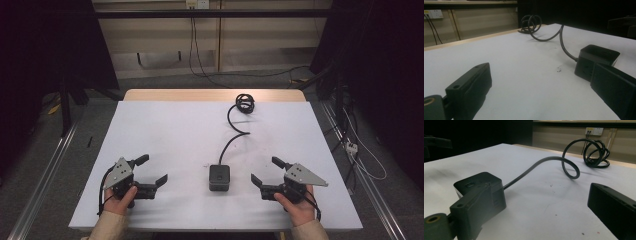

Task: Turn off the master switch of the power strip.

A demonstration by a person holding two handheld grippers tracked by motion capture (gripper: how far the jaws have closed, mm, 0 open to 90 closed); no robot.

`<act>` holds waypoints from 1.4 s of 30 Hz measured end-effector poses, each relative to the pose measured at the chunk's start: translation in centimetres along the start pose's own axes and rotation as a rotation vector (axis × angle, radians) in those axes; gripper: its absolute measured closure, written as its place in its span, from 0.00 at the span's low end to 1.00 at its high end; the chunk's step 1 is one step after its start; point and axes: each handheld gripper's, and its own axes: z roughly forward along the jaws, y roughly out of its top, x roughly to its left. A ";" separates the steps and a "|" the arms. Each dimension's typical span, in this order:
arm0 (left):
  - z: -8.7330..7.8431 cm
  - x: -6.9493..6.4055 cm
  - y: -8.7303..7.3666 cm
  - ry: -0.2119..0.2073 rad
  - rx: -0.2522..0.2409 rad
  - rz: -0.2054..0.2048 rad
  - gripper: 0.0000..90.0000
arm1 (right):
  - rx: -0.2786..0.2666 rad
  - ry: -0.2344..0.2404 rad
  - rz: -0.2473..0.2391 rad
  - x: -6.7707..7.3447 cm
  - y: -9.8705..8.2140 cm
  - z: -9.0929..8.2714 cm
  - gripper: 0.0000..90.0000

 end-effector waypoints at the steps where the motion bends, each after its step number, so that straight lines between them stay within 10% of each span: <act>1: 0.0 0.0 0.0 0.000 0.000 0.000 0.04 | 0.000 0.003 0.003 0.1 0.0 0.2 0.06; 42: 0.0 0.0 0.0 0.001 0.000 0.000 0.04 | 0.023 0.053 0.010 0.8 0.8 2.6 0.13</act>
